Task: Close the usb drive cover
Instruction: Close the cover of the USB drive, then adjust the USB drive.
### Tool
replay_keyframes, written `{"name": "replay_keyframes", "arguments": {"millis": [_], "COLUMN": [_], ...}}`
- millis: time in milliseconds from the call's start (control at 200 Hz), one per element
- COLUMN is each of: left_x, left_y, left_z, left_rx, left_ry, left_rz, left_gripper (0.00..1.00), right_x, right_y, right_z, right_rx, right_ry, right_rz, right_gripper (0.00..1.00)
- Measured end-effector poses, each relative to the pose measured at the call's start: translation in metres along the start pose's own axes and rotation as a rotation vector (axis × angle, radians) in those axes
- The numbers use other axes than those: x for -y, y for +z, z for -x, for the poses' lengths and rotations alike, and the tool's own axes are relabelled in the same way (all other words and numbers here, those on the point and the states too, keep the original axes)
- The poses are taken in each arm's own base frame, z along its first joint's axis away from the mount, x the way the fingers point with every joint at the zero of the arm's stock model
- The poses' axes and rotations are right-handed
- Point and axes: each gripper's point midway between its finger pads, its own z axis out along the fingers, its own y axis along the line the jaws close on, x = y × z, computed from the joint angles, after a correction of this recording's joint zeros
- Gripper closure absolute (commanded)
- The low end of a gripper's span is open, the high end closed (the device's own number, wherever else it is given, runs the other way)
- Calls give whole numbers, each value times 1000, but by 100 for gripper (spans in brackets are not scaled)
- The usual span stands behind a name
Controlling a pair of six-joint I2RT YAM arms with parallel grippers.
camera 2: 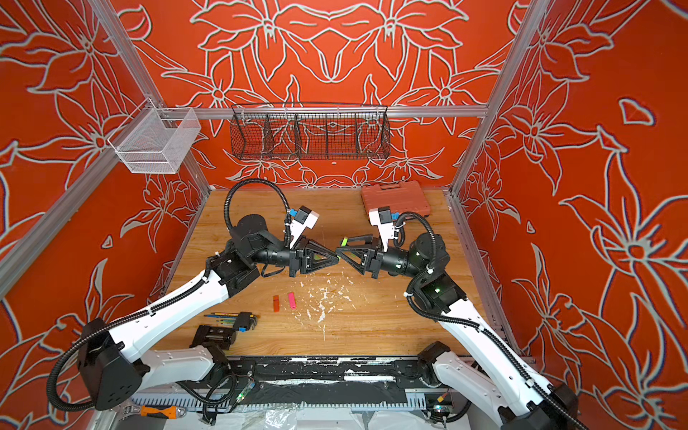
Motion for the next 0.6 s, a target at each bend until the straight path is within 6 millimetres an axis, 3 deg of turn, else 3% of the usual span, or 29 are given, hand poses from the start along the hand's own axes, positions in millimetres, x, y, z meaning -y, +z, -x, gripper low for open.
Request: {"name": "replay_keyframes", "arguments": {"millis": [245,365,420,505,601], "left_x": [0,-1,-1,-2,-6], "left_y": [0,0,0,0,2], "left_z": [-1,-1,-1,-3,-4], "left_rx": [-4,-4,-5,-9,-24], "left_ry": [-3,-2,5,8,-8], "left_rz": [-1,2,0,5,15], "left_gripper": [95,93,84,51,48], "right_x": [-3,-6,-7,-7,-4], "right_y": [1,1,1,1,1], "right_z": [5,6,7,6,5], "right_rx": [9,7,5,2,-5], "right_ry": [-16,-24,-20,-21,-22], "right_rz": [10,20,22,22,4], "right_gripper": [69,84,89,93,95]}}
